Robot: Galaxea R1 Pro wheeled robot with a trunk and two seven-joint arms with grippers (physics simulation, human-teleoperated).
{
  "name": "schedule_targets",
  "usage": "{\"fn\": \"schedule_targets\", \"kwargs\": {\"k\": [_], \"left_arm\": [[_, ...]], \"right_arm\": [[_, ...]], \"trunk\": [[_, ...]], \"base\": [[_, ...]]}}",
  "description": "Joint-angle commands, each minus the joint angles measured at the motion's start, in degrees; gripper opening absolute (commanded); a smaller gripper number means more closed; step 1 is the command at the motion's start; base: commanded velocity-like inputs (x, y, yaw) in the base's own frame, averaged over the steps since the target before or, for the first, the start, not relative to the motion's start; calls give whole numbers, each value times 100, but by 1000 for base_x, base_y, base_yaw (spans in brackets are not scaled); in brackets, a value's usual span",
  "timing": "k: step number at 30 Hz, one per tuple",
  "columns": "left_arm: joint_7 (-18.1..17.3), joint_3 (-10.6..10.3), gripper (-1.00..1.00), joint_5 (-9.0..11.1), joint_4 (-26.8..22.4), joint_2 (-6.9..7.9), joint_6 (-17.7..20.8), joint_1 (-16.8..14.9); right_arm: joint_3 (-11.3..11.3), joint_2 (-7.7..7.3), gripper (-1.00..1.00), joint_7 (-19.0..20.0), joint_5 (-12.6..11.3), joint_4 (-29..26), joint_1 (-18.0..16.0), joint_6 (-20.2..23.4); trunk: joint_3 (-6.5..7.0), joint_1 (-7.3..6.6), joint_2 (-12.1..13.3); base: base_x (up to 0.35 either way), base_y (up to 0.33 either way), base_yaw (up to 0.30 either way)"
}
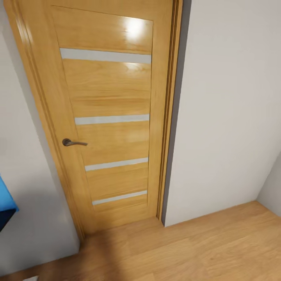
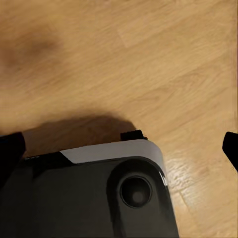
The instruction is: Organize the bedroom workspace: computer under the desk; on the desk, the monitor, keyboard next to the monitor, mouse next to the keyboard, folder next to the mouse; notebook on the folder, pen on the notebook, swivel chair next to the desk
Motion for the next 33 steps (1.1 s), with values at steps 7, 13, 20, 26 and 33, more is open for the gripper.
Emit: {"fn": "schedule_targets", "kwargs": {"k": [7,13,20,26,33], "left_arm": [[0,5,100,49,-745,6,-3,-7],[-16,21,100,68,-697,12,-323,-8],[-20,-4,100,65,-97,-14,-1693,-8],[-63,-18,100,44,-31,2,-2169,-8],[-58,-8,100,47,-20,11,-2314,-8]], "right_arm": [[-36,19,100,14,-87,-801,-2,-126],[-30,-19,100,11,-60,-977,-147,-164],[-56,-178,100,11,-103,-695,-218,-873],[-14,-186,100,39,-62,-607,-222,-1058],[0,-181,100,46,-48,-589,-222,-1081]], "trunk": [[97,-154,279],[166,-286,520],[250,-418,760],[243,-418,760],[243,-418,760]], "base": [[0,0,231],[0,0,167],[0,0,236],[0,0,199],[-5,0,13]]}}
